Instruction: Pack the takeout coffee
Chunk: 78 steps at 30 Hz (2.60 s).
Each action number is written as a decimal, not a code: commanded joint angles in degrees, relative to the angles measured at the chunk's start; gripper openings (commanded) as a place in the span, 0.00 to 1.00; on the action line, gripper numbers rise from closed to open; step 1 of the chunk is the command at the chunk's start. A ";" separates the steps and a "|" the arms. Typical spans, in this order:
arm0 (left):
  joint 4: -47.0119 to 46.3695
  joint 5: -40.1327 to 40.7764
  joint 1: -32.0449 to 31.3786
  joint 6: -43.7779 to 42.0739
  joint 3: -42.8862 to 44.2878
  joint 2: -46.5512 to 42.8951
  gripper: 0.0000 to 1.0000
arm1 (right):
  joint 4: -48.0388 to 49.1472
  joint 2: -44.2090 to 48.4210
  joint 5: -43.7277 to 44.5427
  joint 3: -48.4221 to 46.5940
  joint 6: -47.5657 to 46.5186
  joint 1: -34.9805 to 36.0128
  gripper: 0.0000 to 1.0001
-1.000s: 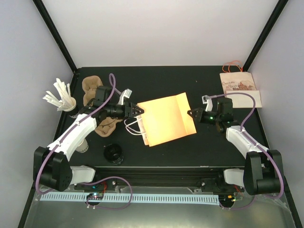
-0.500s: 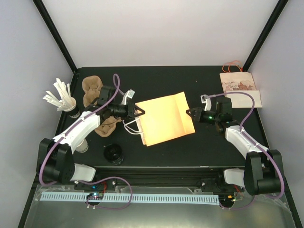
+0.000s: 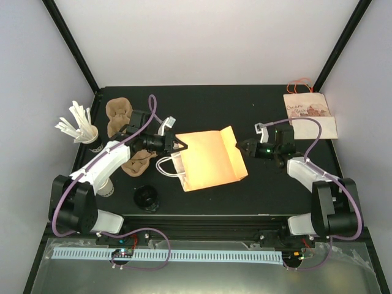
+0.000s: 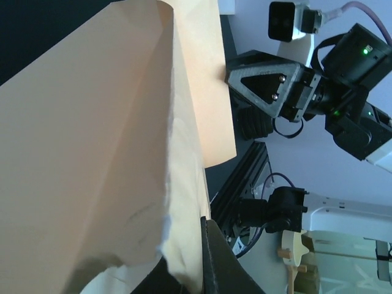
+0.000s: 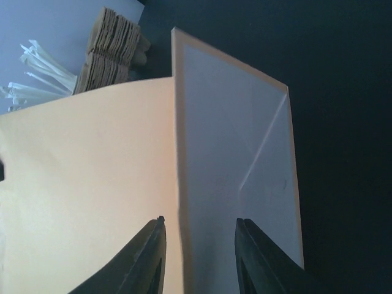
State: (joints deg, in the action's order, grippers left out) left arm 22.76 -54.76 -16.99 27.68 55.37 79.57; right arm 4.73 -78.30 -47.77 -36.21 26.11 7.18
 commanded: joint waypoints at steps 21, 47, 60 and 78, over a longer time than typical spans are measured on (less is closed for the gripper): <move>3.84 -2.38 0.03 -3.33 3.42 0.57 0.02 | -7.48 -8.92 5.67 -14.44 -6.23 3.08 0.19; 5.12 -2.10 0.61 -4.26 2.91 0.70 0.02 | -5.71 -7.67 0.93 -12.89 -3.09 3.19 0.01; 4.66 -7.36 6.87 -5.52 -1.32 -0.76 0.02 | 9.41 -10.78 -10.51 -8.51 8.81 -3.89 0.01; 0.68 -7.24 4.52 0.50 1.59 -0.24 0.02 | -8.04 0.80 5.57 -6.04 -3.42 5.24 0.58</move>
State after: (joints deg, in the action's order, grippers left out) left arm 23.94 -62.00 -12.05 27.51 53.91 80.23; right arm 6.00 -84.53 -51.40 -43.83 29.89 9.72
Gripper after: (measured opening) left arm 0.018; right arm 0.551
